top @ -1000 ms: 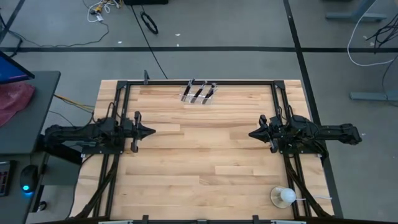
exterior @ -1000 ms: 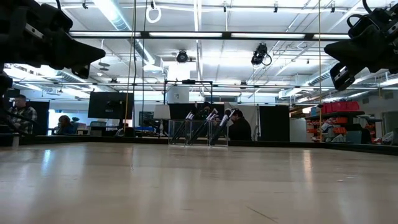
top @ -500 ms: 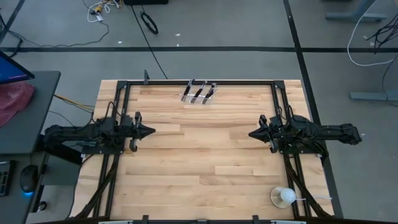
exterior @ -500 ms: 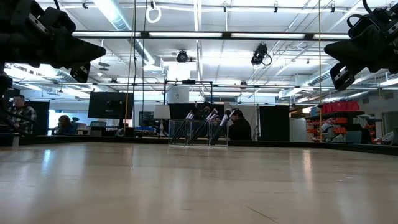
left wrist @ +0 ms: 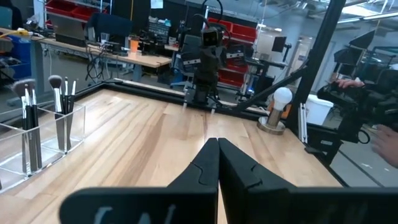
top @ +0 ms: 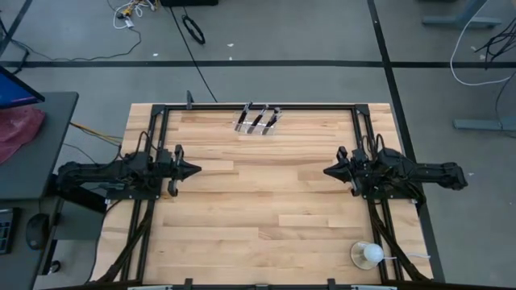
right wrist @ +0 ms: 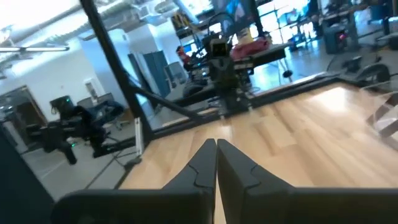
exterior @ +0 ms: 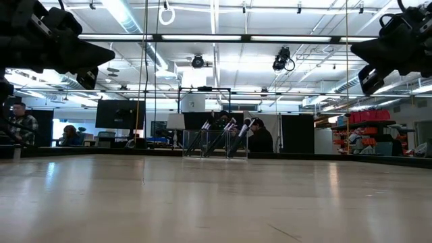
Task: Put items in baskets/containers
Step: Return to Home Position
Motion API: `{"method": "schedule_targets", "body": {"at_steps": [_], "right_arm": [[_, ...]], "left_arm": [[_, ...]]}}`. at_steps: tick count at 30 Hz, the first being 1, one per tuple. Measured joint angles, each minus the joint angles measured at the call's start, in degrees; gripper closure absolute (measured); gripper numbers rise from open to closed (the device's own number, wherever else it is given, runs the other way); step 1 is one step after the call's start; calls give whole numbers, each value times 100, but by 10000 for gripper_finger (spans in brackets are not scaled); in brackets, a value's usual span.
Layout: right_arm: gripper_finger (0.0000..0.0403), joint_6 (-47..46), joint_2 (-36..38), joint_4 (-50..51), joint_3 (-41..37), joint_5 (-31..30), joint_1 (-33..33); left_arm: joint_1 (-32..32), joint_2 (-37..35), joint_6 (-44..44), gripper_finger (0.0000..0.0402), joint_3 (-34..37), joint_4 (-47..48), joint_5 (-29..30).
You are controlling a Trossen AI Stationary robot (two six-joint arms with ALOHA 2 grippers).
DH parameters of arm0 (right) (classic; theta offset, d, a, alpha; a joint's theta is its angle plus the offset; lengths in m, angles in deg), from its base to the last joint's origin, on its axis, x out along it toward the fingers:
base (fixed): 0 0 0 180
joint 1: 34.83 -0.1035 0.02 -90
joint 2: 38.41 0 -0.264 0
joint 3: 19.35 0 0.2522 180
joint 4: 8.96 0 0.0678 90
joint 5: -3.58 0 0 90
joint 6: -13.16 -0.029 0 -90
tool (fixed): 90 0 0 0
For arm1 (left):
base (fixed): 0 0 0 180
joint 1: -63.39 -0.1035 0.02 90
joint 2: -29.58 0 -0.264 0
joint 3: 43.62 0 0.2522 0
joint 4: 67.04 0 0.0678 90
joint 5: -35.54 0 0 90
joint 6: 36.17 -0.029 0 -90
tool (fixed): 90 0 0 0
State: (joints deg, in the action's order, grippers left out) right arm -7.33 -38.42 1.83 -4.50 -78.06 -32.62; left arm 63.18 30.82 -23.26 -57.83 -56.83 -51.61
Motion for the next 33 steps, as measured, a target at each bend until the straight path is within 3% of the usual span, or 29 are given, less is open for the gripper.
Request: {"method": "schedule_targets", "body": {"at_steps": [3,12,33], "right_arm": [[387,68,3,28,0,210,200],[387,1794,1,6,-2,621,239],[387,1803,-50,-37,-9,608,239]], "left_arm": [[0,0,0,399,2,9,-6],[0,0,2,399,0,5,-11],[1,0,1,399,0,7,-11]]}}
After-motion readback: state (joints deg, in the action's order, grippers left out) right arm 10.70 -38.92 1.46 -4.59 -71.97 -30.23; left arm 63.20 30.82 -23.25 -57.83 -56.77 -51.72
